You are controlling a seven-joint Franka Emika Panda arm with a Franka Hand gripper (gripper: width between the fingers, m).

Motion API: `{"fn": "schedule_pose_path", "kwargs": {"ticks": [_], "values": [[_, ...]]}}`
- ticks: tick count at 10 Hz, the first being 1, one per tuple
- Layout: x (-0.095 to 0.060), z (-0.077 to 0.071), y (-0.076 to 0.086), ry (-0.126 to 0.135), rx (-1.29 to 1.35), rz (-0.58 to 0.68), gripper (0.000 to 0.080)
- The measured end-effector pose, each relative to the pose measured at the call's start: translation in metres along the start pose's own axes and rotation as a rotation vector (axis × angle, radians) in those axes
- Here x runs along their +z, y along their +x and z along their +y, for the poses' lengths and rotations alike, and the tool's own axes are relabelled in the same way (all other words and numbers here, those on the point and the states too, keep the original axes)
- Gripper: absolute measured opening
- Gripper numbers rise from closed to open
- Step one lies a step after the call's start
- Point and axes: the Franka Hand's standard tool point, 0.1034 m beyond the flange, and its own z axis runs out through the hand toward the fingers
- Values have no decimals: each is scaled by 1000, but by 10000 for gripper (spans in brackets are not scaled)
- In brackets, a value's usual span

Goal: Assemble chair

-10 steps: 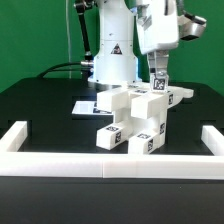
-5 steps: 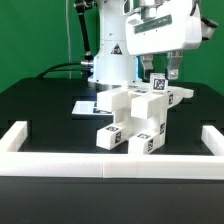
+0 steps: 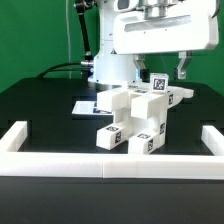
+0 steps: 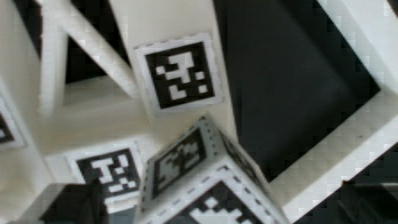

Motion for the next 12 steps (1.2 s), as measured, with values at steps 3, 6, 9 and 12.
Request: {"fn": "schedule_pose_path", "kwargs": {"ticks": [3, 6, 9, 12], "values": [[0, 1, 1, -1, -84, 1, 649], [1, 1, 1, -22, -414, 4, 649], [1, 2, 2, -24, -645, 3, 649], [1, 3, 3, -25, -652, 3, 626]]}}
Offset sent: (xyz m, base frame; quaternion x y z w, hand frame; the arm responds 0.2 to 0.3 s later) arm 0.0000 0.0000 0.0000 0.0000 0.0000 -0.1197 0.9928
